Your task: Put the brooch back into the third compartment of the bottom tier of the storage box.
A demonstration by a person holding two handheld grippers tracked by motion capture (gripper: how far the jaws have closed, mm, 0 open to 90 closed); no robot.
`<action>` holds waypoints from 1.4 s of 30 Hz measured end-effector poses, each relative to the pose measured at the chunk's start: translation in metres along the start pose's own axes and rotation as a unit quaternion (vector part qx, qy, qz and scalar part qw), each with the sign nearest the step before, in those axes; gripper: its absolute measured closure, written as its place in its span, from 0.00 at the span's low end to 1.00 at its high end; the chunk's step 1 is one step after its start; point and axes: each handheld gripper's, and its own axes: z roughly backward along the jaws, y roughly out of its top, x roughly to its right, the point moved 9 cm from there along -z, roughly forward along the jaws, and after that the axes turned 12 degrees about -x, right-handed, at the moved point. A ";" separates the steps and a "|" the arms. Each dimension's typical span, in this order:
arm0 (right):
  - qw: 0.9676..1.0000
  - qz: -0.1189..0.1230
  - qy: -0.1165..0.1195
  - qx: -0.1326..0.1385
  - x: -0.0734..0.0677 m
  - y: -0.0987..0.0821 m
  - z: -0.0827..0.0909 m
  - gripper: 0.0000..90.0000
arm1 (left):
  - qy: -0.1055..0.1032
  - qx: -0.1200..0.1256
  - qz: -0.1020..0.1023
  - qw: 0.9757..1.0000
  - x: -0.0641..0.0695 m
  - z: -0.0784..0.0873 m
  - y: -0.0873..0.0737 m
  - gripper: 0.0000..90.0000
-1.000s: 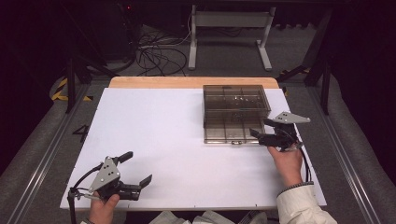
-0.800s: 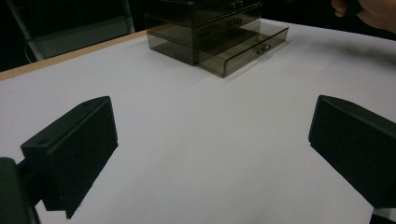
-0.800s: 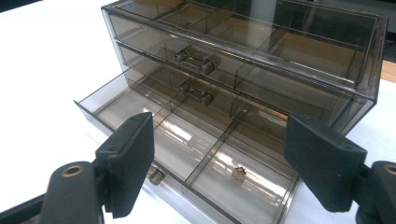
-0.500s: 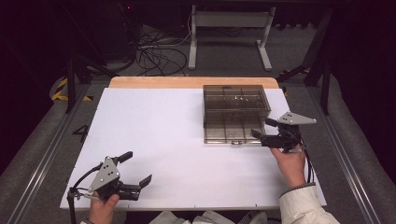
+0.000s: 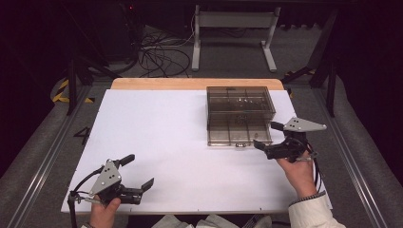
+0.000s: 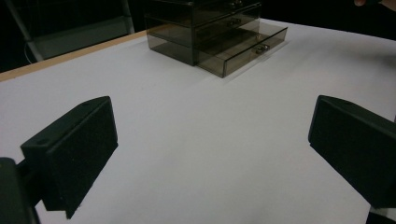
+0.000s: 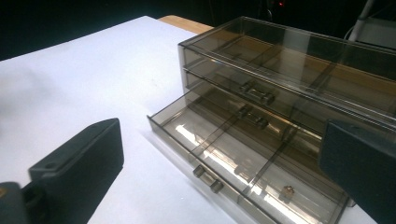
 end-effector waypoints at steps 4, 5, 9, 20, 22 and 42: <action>1.000 0.017 0.015 0.011 -0.011 0.001 0.005 0.00 | 0.002 0.000 -0.002 1.000 0.000 0.000 0.000 0.02; 0.999 0.024 0.018 0.017 -0.015 0.001 0.006 0.00 | 0.002 0.000 -0.001 1.000 0.000 0.000 0.000 0.02; 0.998 0.044 0.041 0.008 -0.031 -0.002 0.005 0.00 | 0.004 0.000 -0.002 1.000 -0.001 0.001 0.000 0.02; 0.995 0.066 0.068 0.011 -0.046 -0.018 0.000 0.00 | 0.004 0.002 -0.001 1.000 -0.001 0.001 0.000 0.02; 0.995 0.065 0.074 0.011 -0.047 -0.022 -0.002 0.00 | 0.004 0.002 -0.001 1.000 -0.001 0.001 0.000 0.02; 0.996 0.055 0.067 -0.020 -0.052 -0.057 -0.015 0.00 | 0.008 0.000 -0.007 1.000 -0.001 0.001 0.000 0.02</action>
